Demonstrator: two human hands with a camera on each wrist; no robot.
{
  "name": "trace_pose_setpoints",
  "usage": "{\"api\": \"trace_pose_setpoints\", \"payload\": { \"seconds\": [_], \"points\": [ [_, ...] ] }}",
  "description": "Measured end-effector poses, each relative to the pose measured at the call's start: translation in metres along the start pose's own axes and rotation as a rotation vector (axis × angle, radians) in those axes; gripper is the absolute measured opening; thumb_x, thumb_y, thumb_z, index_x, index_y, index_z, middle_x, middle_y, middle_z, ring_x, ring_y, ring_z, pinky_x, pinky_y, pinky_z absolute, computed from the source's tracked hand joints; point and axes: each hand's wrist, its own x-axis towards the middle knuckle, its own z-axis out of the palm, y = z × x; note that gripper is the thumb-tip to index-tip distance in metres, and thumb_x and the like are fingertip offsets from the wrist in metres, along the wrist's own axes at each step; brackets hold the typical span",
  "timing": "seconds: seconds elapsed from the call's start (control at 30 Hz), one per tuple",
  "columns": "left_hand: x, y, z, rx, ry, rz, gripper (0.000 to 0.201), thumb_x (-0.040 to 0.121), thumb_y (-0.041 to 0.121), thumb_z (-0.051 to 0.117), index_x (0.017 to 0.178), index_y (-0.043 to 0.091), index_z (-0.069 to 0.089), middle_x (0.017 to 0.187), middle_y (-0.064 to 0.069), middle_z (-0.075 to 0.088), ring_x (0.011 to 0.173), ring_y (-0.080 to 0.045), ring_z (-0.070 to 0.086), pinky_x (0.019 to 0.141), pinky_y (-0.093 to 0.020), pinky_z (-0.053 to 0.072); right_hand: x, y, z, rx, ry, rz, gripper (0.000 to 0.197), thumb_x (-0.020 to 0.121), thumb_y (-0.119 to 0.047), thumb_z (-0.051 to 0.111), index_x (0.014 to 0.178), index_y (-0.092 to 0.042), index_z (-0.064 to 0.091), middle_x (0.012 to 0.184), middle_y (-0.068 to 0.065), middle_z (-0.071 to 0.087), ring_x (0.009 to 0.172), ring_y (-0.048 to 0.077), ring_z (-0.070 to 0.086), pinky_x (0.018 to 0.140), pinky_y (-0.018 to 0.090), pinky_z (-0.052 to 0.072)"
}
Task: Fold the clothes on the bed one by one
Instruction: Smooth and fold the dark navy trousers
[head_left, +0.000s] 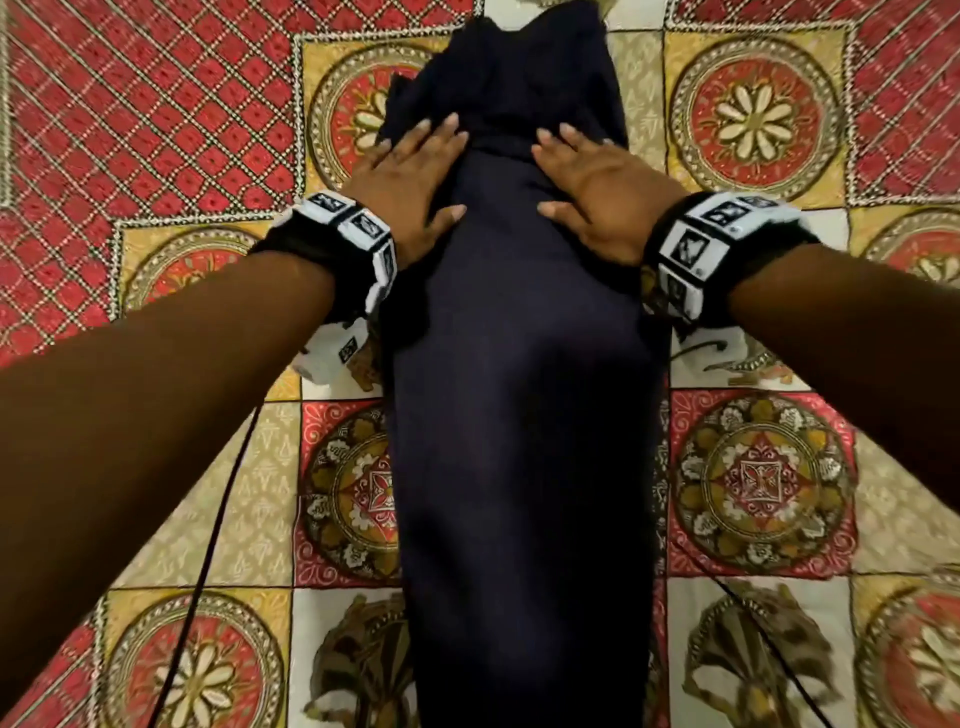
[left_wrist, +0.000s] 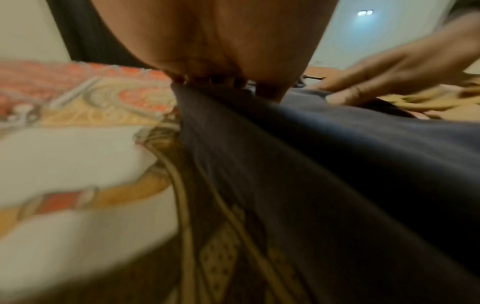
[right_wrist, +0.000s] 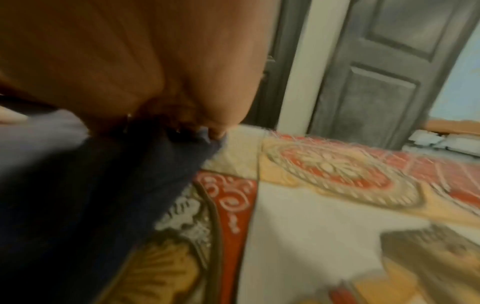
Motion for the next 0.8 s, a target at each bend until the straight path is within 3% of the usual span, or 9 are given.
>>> {"api": "trace_pose_setpoints", "payload": {
  "seconds": [0.1, 0.23, 0.33, 0.4, 0.47, 0.57, 0.67, 0.73, 0.8],
  "points": [
    [0.005, -0.007, 0.008, -0.048, -0.035, -0.071, 0.083, 0.096, 0.059, 0.044, 0.159, 0.03, -0.003, 0.166, 0.016, -0.007, 0.153, -0.009, -0.001, 0.121, -0.053, 0.008, 0.002, 0.018, 0.009, -0.046, -0.056, 0.084, 0.077, 0.104, -0.053, 0.039, 0.162, -0.024, -0.002, 0.17, -0.007, -0.004, 0.156, 0.013, -0.002, 0.123, 0.058, 0.007],
    [-0.003, -0.013, 0.01, -0.157, 0.04, -0.279, 0.118, 0.076, 0.079, 0.057, 0.158, 0.023, -0.008, 0.167, 0.005, -0.009, 0.154, -0.023, -0.001, 0.122, -0.055, 0.01, -0.005, 0.033, 0.01, -0.036, 0.024, 0.313, 0.116, 0.08, -0.086, 0.048, 0.162, -0.023, -0.004, 0.17, -0.002, -0.002, 0.156, 0.028, 0.003, 0.123, 0.06, 0.006],
    [-0.01, -0.033, 0.008, -0.455, 0.143, -0.521, 0.15, 0.039, 0.095, 0.067, 0.156, 0.014, 0.017, 0.159, -0.009, 0.028, 0.145, -0.03, 0.031, 0.118, -0.044, 0.03, -0.016, 0.053, -0.003, 0.389, 0.197, 0.57, 0.101, 0.063, -0.087, 0.067, 0.135, -0.018, 0.051, 0.137, 0.008, 0.057, 0.123, 0.024, 0.055, 0.103, 0.039, 0.042],
    [-0.006, -0.039, -0.004, -0.527, 0.195, -0.523, 0.135, 0.033, 0.092, 0.069, 0.143, 0.017, 0.047, 0.14, -0.004, 0.056, 0.126, -0.022, 0.055, 0.106, -0.037, 0.046, -0.015, 0.056, -0.016, 0.564, 0.331, 0.613, 0.076, 0.065, -0.083, 0.069, 0.111, -0.022, 0.063, 0.107, 0.0, 0.068, 0.097, 0.014, 0.063, 0.085, 0.031, 0.047],
    [0.004, -0.034, -0.012, -0.683, 0.161, -0.56, 0.097, 0.045, 0.078, 0.075, 0.122, 0.021, 0.067, 0.118, 0.002, 0.07, 0.104, -0.009, 0.067, 0.089, -0.026, 0.054, 0.0, 0.053, -0.019, 0.824, 0.35, 0.629, 0.081, 0.07, -0.075, 0.075, 0.122, -0.013, 0.064, 0.112, -0.003, 0.07, 0.099, 0.013, 0.068, 0.084, 0.028, 0.056],
    [0.019, -0.023, -0.017, -1.005, 0.143, -0.666, 0.042, 0.067, 0.054, 0.085, 0.088, 0.021, 0.071, 0.092, 0.004, 0.074, 0.071, -0.001, 0.069, 0.066, -0.02, 0.055, 0.016, 0.039, -0.024, 1.033, 0.268, 0.686, 0.086, 0.058, -0.076, 0.083, 0.103, -0.003, 0.07, 0.096, -0.001, 0.073, 0.083, 0.016, 0.069, 0.072, 0.033, 0.059],
    [0.021, -0.018, -0.022, -1.126, 0.148, -0.777, 0.081, 0.061, 0.068, 0.079, 0.114, 0.009, 0.067, 0.11, -0.003, 0.072, 0.094, -0.019, 0.07, 0.083, -0.028, 0.055, 0.026, 0.046, -0.019, 1.134, 0.212, 0.698, 0.106, 0.034, -0.088, 0.082, 0.106, -0.011, 0.071, 0.098, -0.004, 0.074, 0.085, 0.016, 0.071, 0.082, 0.036, 0.058],
    [0.018, -0.012, -0.027, -1.11, 0.172, -0.728, 0.07, 0.079, 0.057, 0.073, 0.122, 0.002, 0.063, 0.115, -0.009, 0.069, 0.106, -0.028, 0.067, 0.088, -0.029, 0.052, 0.023, 0.033, -0.027, 1.302, 0.152, 0.703, 0.111, 0.037, -0.077, 0.089, 0.126, -0.014, 0.067, 0.112, -0.004, 0.075, 0.097, 0.017, 0.074, 0.086, 0.038, 0.06],
    [0.016, -0.009, -0.033, -1.205, 0.248, -0.685, 0.04, 0.079, 0.036, 0.074, 0.1, 0.003, 0.07, 0.088, -0.008, 0.073, 0.094, -0.034, 0.069, 0.091, -0.047, 0.056, 0.016, 0.017, -0.037, 1.445, 0.172, 0.653, 0.085, 0.061, -0.053, 0.091, 0.129, -0.01, 0.065, 0.114, 0.002, 0.076, 0.1, 0.018, 0.074, 0.09, 0.04, 0.06]
  ]
}}
